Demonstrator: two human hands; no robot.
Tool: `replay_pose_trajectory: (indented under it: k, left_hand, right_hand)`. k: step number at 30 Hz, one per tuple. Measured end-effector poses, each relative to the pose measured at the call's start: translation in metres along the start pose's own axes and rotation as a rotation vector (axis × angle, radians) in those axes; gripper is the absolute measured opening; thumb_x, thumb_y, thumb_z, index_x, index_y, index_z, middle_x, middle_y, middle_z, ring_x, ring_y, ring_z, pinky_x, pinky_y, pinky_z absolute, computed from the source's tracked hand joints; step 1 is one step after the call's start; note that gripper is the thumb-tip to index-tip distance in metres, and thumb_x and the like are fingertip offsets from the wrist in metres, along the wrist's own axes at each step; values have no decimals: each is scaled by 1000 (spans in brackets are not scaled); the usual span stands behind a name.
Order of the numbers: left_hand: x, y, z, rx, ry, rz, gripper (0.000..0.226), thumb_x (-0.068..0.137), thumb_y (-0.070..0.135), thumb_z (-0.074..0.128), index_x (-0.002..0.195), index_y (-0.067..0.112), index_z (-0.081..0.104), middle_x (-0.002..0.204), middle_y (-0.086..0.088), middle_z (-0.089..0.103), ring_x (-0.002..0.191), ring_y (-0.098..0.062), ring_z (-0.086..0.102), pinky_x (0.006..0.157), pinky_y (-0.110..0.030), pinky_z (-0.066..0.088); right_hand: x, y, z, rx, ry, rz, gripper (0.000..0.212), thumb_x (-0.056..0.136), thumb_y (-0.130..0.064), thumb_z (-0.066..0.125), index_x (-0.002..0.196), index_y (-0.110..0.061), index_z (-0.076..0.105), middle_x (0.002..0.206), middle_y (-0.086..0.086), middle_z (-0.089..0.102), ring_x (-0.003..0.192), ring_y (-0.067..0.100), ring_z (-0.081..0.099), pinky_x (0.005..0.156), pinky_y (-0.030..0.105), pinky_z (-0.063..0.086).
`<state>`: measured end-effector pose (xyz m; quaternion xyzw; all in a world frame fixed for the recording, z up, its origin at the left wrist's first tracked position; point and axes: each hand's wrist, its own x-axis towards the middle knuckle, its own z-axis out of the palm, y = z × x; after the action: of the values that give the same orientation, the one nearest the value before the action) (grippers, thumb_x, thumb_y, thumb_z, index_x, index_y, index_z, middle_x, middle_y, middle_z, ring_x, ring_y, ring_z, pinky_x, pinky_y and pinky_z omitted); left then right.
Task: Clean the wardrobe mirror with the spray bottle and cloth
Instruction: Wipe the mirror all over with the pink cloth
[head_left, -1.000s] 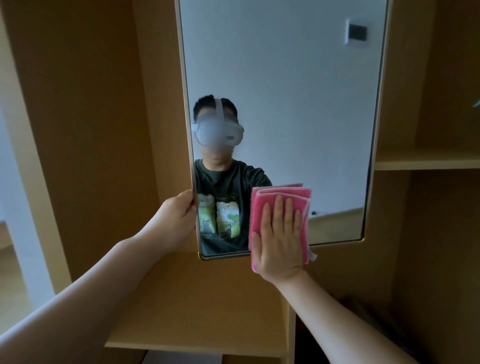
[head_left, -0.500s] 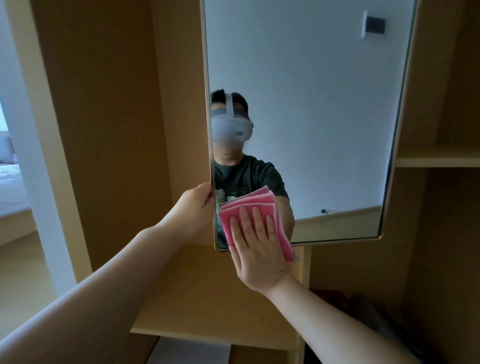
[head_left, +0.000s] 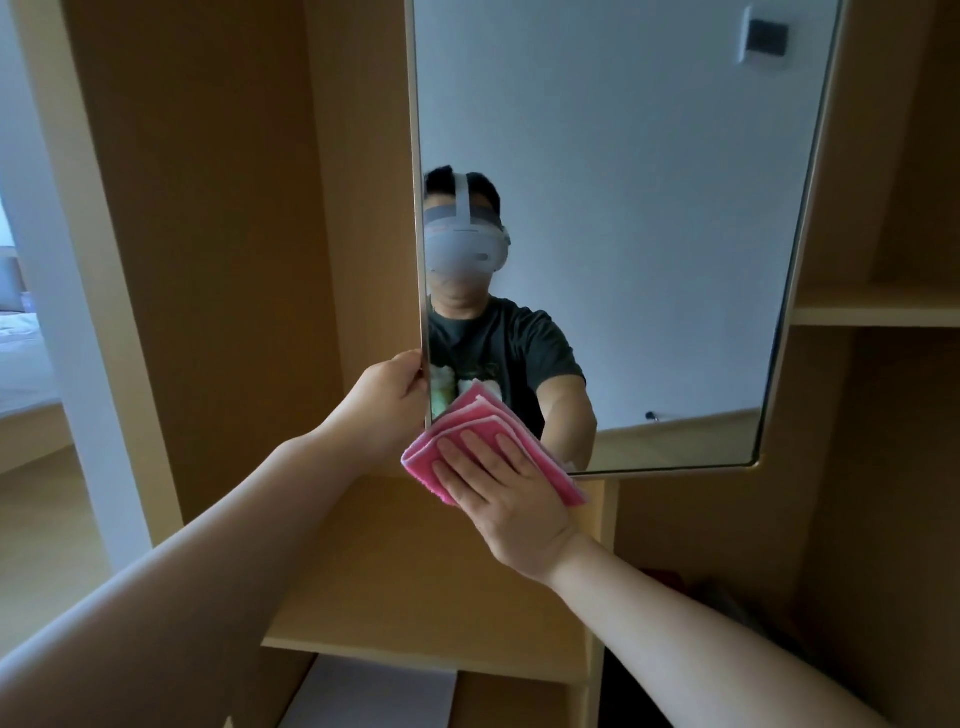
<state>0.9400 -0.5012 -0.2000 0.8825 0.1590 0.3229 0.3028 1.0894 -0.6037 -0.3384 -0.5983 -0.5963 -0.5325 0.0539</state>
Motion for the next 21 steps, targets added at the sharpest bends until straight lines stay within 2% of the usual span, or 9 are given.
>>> replay_pose_trajectory:
  k: [4, 6, 8, 10, 11, 13, 15, 18, 21]
  left_hand:
    - [-2, 0, 0, -11, 1, -6, 21, 98, 14, 39, 97, 11, 60, 92, -6, 68, 86, -25, 67, 79, -49, 57]
    - [-3, -1, 0, -45, 6, -10, 21, 95, 15, 39, 97, 10, 60, 91, -9, 69, 86, -29, 67, 78, -52, 56]
    - [-4, -3, 0, -84, 14, -14, 24, 92, 17, 39, 100, 11, 61, 91, -9, 69, 87, -31, 67, 80, -51, 56]
    - [-6, -3, 0, -72, 34, 2, 25, 95, 11, 38, 104, 12, 62, 91, -5, 68, 88, -27, 66, 84, -43, 55]
    - [-9, -4, 0, -53, 60, 19, 26, 97, 8, 39, 108, 11, 62, 93, -2, 68, 90, -24, 64, 85, -38, 53]
    - [-16, -7, -6, -40, 115, 51, 29, 99, 9, 41, 121, 11, 60, 108, 0, 67, 103, -16, 62, 91, -28, 48]
    - [-25, -9, -15, 19, 131, 94, 31, 100, 13, 43, 127, 14, 57, 118, 4, 64, 111, -10, 58, 97, -26, 46]
    - [-32, -15, -40, 110, 135, 119, 26, 99, 11, 44, 112, 17, 66, 106, 9, 65, 101, -5, 60, 91, -30, 52]
    - [-23, 6, -82, 69, 97, 90, 23, 98, 14, 47, 104, 22, 67, 95, 14, 66, 93, -3, 64, 83, -32, 57]
  right_hand:
    - [-3, 5, -14, 80, -48, -85, 49, 99, -19, 47, 147, -13, 36, 153, 7, 35, 146, 26, 22, 121, 44, 14]
    - [-3, 6, -23, 154, -69, -132, 41, 99, -21, 48, 139, -11, 49, 148, 9, 45, 143, 26, 32, 120, 43, 20]
    - [-1, 4, -33, 291, -71, -137, 28, 98, -22, 52, 121, -9, 62, 130, 9, 62, 129, 24, 52, 115, 39, 31]
    - [5, 1, -46, 452, -73, -81, 21, 99, -24, 52, 108, -10, 65, 105, 5, 72, 102, 20, 66, 102, 34, 45]
    - [9, -1, -53, 531, -80, -34, 22, 101, -26, 49, 105, -12, 65, 97, 1, 72, 90, 16, 67, 90, 32, 51]
    - [22, -6, -64, 658, -111, 91, 28, 104, -31, 40, 102, -16, 63, 90, -4, 70, 78, 9, 64, 72, 27, 53]
    - [37, -10, -74, 711, -126, 211, 35, 105, -37, 32, 98, -20, 62, 85, -9, 67, 70, 2, 58, 67, 16, 49]
    - [70, -11, -87, 802, -123, 352, 38, 102, -41, 29, 99, -23, 62, 78, -16, 61, 66, -5, 49, 63, 1, 36]
    - [121, 10, -109, 943, -158, 411, 34, 100, -43, 30, 102, -23, 57, 77, -15, 60, 64, 0, 56, 61, 13, 44]
